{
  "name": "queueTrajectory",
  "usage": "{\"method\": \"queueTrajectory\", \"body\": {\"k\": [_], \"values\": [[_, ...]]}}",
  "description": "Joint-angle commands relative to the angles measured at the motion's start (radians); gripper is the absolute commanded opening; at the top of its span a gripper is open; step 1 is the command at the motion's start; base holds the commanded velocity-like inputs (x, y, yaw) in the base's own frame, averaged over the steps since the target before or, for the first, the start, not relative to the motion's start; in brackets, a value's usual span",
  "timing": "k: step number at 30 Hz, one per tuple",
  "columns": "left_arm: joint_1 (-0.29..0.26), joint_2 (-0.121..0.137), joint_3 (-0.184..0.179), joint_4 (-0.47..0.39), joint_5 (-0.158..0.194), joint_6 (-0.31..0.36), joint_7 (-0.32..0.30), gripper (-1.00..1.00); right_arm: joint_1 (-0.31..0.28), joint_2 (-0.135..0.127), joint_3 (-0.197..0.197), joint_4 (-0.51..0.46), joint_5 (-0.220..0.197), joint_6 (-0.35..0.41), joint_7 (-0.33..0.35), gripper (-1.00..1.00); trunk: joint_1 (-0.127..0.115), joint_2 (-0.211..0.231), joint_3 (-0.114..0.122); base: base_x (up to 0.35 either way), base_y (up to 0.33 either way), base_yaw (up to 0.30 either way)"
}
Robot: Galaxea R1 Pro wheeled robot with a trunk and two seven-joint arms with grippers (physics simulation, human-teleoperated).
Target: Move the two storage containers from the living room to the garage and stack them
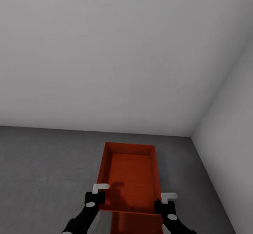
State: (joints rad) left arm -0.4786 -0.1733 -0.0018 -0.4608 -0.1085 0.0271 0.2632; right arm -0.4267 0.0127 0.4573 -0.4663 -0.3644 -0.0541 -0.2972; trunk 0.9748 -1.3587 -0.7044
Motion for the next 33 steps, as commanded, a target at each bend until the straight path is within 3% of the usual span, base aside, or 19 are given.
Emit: {"method": "queueTrajectory", "body": {"k": [1,33], "values": [[-0.002,0.000,0.008,0.002,0.004,0.004,-0.032,-1.00,0.000,-0.017,0.011,0.089,0.004,-0.007,-0.019,-1.00,0.000,0.000,-0.001,0.192,0.000,0.000],[-0.002,0.000,0.008,0.002,0.004,0.004,-0.028,-1.00,0.000,-0.017,0.010,0.089,0.004,-0.010,-0.019,-1.00,0.000,0.000,-0.001,0.016,0.000,-0.001]]}}
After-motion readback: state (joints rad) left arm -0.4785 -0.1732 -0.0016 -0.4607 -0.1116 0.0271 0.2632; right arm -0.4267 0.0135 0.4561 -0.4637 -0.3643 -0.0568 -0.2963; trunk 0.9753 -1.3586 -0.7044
